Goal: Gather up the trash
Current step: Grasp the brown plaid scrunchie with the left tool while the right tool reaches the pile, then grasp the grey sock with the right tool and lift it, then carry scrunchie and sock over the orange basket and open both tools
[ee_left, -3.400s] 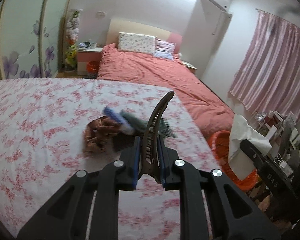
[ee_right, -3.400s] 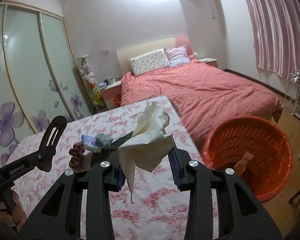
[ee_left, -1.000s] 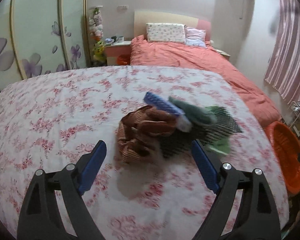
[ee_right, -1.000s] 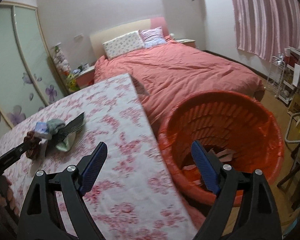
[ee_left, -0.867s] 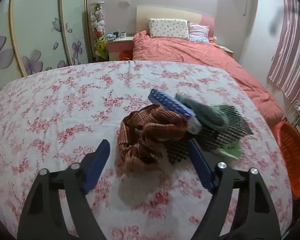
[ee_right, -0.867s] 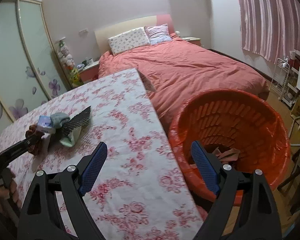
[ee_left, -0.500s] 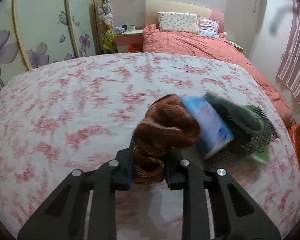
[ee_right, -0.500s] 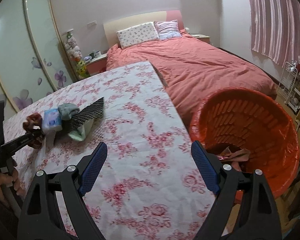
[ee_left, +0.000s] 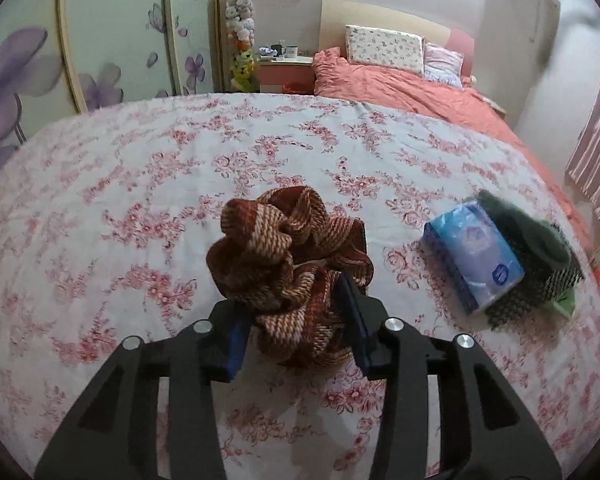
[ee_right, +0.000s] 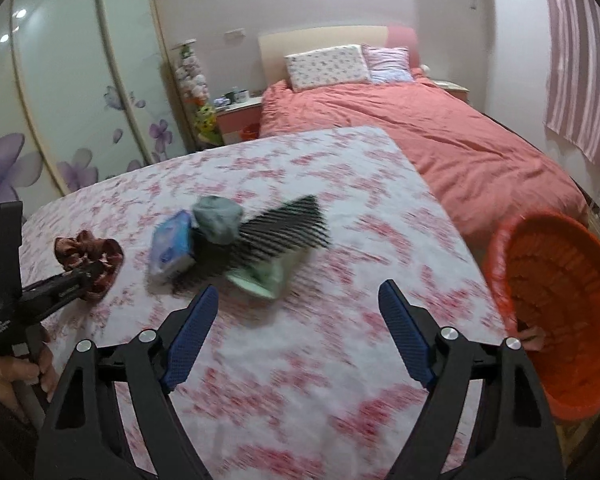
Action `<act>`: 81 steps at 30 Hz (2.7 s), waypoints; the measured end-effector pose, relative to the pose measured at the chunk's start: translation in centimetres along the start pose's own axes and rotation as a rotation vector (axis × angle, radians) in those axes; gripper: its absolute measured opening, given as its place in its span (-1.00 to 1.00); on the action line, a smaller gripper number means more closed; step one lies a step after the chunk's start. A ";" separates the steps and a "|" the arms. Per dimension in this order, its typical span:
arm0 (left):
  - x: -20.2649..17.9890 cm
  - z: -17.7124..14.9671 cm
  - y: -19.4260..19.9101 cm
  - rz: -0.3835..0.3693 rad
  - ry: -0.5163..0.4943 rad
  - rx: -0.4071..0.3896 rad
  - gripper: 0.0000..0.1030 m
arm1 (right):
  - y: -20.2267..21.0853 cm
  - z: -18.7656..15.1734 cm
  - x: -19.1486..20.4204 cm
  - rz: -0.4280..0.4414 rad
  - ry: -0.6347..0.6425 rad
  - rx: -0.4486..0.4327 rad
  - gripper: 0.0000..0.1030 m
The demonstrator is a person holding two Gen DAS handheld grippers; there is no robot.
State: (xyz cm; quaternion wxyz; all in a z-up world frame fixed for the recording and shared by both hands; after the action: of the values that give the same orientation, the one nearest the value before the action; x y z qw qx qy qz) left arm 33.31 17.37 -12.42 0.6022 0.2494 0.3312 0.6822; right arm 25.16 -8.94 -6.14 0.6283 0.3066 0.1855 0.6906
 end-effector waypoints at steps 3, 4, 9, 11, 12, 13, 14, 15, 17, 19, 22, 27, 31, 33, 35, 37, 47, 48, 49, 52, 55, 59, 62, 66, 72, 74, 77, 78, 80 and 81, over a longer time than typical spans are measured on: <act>0.4 -0.1 -0.5 -0.034 0.029 0.023 -0.17 | -0.8 0.5 1.3 0.013 0.009 0.000 0.51; 0.6 -0.1 -0.7 -0.046 0.042 0.030 -0.17 | -1.1 0.6 1.5 0.015 0.010 -0.002 0.51; 0.8 -0.3 -0.7 -0.053 0.048 0.029 -0.17 | -2.8 1.2 2.6 -0.003 0.010 -0.003 0.47; 0.9 -0.3 -0.6 -0.053 0.049 0.029 -0.16 | -3.5 1.5 3.0 -0.001 0.005 0.006 0.41; 0.8 -0.3 -0.6 -0.053 0.049 0.030 -0.16 | -3.8 1.6 3.1 -0.001 0.007 0.008 0.40; 0.8 -0.3 -0.6 -0.052 0.051 0.030 -0.16 | -4.2 2.0 3.5 -0.005 0.011 0.006 0.38; 0.8 -0.3 -0.6 -0.053 0.052 0.029 -0.16 | -4.4 2.1 3.6 -0.008 0.014 0.004 0.37; 0.9 -0.4 -0.5 -0.054 0.053 0.029 -0.16 | -4.6 2.3 3.9 -0.012 0.019 0.001 0.36; 0.8 -0.3 -0.5 -0.055 0.055 0.029 -0.16 | -5.1 2.9 4.4 -0.013 0.025 0.000 0.35; 0.8 -0.3 -0.5 -0.057 0.056 0.029 -0.16 | -5.6 3.2 4.8 -0.015 0.031 0.006 0.33; 0.8 -0.3 -0.5 -0.064 0.063 0.029 -0.16 | -6.8 3.3 5.4 -0.026 0.049 0.036 0.20; 0.9 -0.2 -0.5 -0.075 0.073 0.027 -0.16 | -7.8 2.9 5.7 -0.030 0.066 0.065 0.10; 0.9 -0.2 -0.5 -0.076 0.073 0.027 -0.16 | -8.0 2.9 6.0 -0.036 0.076 0.061 0.10; 0.9 -0.2 -0.5 -0.075 0.073 0.027 -0.16 | -8.1 3.1 6.2 -0.043 0.083 0.057 0.10; 0.9 -0.2 -0.5 -0.075 0.073 0.027 -0.16 | -8.3 3.2 6.6 -0.051 0.098 0.056 0.10; 0.9 -0.2 -0.5 -0.075 0.073 0.027 -0.16 | -8.5 3.2 6.8 -0.059 0.111 0.054 0.10; 1.0 -0.2 -0.4 -0.095 0.084 0.023 -0.16 | -7.2 3.0 5.0 0.013 0.029 0.044 -0.77; 1.2 -0.2 -0.4 -0.107 0.093 0.021 -0.16 | -6.7 3.0 4.9 0.022 0.028 0.034 -0.77; 1.4 -0.2 -0.4 -0.125 0.105 0.018 -0.16 | -6.3 3.0 4.7 0.028 0.028 0.025 -0.77; 1.3 -0.2 -0.4 -0.131 0.106 0.017 -0.22 | -5.4 3.1 4.3 0.035 0.023 0.003 -0.77; 0.7 -0.1 -0.4 -0.130 0.082 0.017 -0.42 | -5.2 3.1 4.0 0.038 0.014 0.002 -0.77; 0.2 0.0 0.0 -0.125 0.046 0.003 -0.60 | -4.8 2.9 3.6 0.045 0.010 0.001 -0.77; -0.1 0.4 0.4 -0.117 0.034 -0.008 -0.63 | -4.4 3.0 3.4 0.049 0.008 -0.005 -0.77; -0.7 0.8 1.5 -0.112 0.020 -0.026 -0.64 | -3.4 3.2 3.1 0.052 0.004 -0.022 -0.77; -2.4 1.7 4.2 -0.125 -0.015 -0.072 -0.64 | -1.3 3.6 2.2 0.053 -0.003 -0.061 -0.77; -3.0 1.9 5.1 -0.132 -0.025 -0.088 -0.64 | -0.4 3.8 1.8 0.053 -0.007 -0.076 -0.77; -4.2 2.3 6.7 -0.143 -0.041 -0.113 -0.64 | 1.0 4.1 1.1 0.052 -0.017 -0.100 -0.77; -4.7 2.4 7.5 -0.148 -0.050 -0.125 -0.64 | 1.5 4.2 0.8 0.050 -0.020 -0.109 -0.77; -5.4 2.7 8.3 -0.157 -0.059 -0.138 -0.64 | 2.6 4.3 0.2 0.046 -0.027 -0.128 -0.77; -5.9 2.8 8.9 -0.163 -0.065 -0.146 -0.64 | 3.0 4.3 -0.2 0.045 -0.030 -0.134 -0.77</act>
State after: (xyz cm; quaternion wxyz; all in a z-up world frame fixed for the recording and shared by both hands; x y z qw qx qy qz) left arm 30.41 11.51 -3.56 0.6827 0.1991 0.2802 0.6448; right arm 25.74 -10.07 -1.10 0.6343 0.2781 0.1225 0.7109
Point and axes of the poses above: each gripper's, at about its wrist camera, not at the fingertips, and y roughly against the way its jaws point, x to its left, z to its top, the point moved 5 cm from there along -y, roughly the way its jaws point, and after that the axes turned 1 degree about -y, right-handed, at the moved point
